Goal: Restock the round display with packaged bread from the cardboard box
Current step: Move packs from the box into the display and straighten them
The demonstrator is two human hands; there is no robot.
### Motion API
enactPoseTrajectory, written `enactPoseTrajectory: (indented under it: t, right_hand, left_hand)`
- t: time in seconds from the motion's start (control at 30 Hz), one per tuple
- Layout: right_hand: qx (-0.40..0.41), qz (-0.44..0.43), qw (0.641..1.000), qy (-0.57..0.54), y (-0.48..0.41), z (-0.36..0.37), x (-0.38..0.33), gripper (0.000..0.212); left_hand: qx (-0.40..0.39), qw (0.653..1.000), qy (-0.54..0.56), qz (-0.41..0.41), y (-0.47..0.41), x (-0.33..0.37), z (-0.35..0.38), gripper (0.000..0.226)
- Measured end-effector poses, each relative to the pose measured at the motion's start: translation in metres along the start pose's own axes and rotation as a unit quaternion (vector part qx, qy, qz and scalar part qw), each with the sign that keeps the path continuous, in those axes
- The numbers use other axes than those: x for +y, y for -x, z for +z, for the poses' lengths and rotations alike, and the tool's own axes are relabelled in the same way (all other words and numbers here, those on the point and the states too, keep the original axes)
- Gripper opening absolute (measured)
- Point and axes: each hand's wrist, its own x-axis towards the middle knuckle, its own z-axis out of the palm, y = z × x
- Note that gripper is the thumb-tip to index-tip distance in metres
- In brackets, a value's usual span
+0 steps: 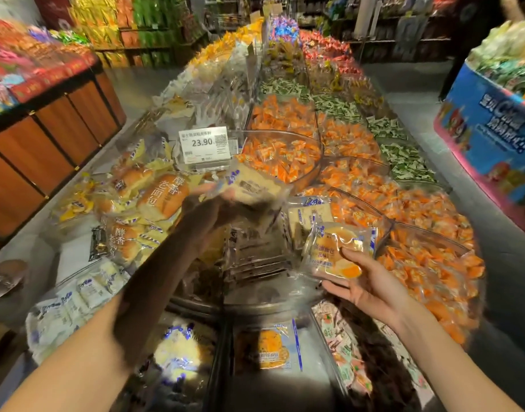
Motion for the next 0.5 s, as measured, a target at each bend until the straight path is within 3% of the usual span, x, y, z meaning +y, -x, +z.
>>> enactPoseTrajectory:
  t: [0.13,0.23,0.3,0.37,0.5]
  right_hand:
    - [0.002,-0.017,1.0,0.016,0.0,0.004,-0.005,0.022]
    - [0.009,-0.027,0.999,0.029,0.003,0.008,-0.006,0.037]
    - [0.009,-0.024,0.999,0.029,0.003,0.008,-0.005,0.047]
    - [0.008,-0.016,0.999,0.032,0.003,0.007,-0.004,0.054]
    - [0.005,-0.001,0.999,0.032,0.003,0.008,0.001,0.061]
  left_hand:
    - [0.04,0.998,0.042,-0.005,-0.017,-0.001,0.009,0.021]
    - [0.074,0.996,0.017,-0.034,-0.027,-0.013,0.021,0.027]
    - [0.125,0.984,-0.116,-0.043,-0.032,-0.021,0.024,0.028]
    - [0.164,0.938,-0.304,0.004,-0.035,-0.028,0.021,0.035]
    - [0.144,0.913,-0.38,0.029,-0.042,-0.035,0.014,0.042]
